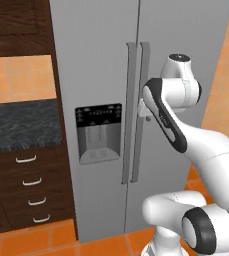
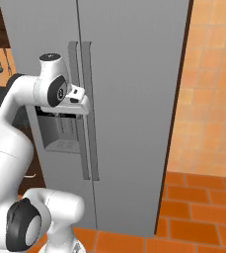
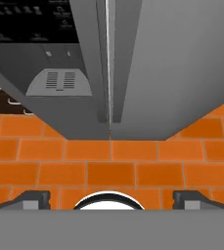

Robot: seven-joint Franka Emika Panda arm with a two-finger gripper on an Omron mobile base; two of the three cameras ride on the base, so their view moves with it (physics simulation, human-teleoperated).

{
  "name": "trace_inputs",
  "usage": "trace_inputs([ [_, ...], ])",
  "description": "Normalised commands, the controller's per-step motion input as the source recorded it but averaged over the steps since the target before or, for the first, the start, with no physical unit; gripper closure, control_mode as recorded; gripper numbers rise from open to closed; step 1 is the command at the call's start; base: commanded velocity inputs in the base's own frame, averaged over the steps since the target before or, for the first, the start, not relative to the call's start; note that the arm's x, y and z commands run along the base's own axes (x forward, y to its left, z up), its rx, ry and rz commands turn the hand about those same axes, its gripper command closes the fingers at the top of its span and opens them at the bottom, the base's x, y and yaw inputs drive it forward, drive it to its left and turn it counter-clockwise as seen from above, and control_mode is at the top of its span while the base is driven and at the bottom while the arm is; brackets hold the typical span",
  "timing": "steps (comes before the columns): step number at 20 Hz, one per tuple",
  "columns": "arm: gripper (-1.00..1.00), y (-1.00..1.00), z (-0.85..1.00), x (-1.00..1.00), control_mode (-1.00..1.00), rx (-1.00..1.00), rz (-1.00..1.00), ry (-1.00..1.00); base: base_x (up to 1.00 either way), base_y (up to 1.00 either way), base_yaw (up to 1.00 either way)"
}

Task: Take the strawberry from the fridge and place it on top of the pancake, located on the dining counter.

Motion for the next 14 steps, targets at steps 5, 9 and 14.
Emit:
trace_inputs([
  [5, -1.0, 0.0, 0.0, 0.0, 1.0, 0.0, 0.0, 0.0, -0.06, 0.0, 0.0],
  [9, -1.0, 0.0, -0.19, 0.38, -1.0, 0.0, 0.0, -0.15, 0.0, 0.0, 0.0],
  [14, -1.0, -0.17, -0.08, 0.77, -1.0, 0.02, 0.05, -0.19, 0.0, 0.0, 0.0],
])
